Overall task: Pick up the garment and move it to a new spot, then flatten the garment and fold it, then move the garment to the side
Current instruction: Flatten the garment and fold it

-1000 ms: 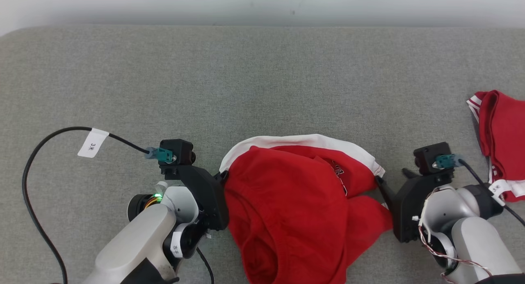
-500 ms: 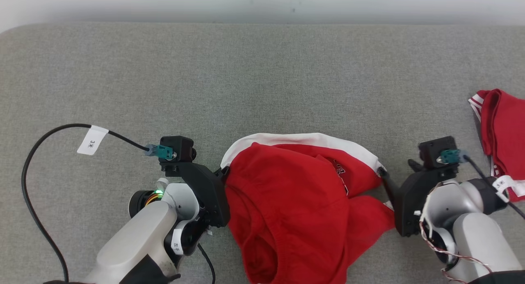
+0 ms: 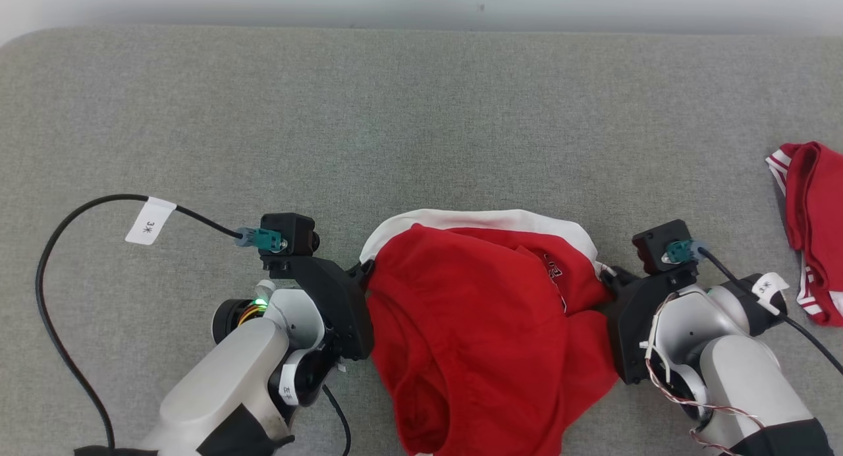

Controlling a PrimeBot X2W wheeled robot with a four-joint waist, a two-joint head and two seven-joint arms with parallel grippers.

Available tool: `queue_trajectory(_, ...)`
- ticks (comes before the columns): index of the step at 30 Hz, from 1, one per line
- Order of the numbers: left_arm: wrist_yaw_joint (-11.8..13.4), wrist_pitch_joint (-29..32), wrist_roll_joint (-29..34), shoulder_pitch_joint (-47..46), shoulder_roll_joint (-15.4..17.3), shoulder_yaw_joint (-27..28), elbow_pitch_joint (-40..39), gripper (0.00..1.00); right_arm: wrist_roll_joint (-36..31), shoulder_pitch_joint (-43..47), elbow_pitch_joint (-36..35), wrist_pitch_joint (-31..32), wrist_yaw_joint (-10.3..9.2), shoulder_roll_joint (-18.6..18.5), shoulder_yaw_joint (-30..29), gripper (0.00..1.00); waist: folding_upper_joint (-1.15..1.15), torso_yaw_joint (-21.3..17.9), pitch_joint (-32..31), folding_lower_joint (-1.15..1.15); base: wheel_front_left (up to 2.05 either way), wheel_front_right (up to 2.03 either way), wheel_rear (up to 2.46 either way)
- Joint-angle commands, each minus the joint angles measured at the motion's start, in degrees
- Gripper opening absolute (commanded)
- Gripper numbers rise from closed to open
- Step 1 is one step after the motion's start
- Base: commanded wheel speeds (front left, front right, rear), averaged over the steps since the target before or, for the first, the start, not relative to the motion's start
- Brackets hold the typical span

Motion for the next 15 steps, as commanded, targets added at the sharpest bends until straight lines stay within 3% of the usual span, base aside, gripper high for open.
queue_trajectory(1,-0.06,-0.42,0.17,-0.39,0.09,0.13,0.31,0.00,0.46,0.25,0.84,-0.04,0.01,-0.27,0.30,0.00,0.00,0.04,-0.08,0.00,0.00,0.00,0.00)
queue_trajectory(15,0.26,-13.59,6.49,-7.11,3.88,3.67,-2.44,0.00,-1.47,-8.83,-5.76,-8.88,0.01,-4.68,-2.58,0.00,0.00,-2.17,2.51,0.00,0.00,0.00,0.00)
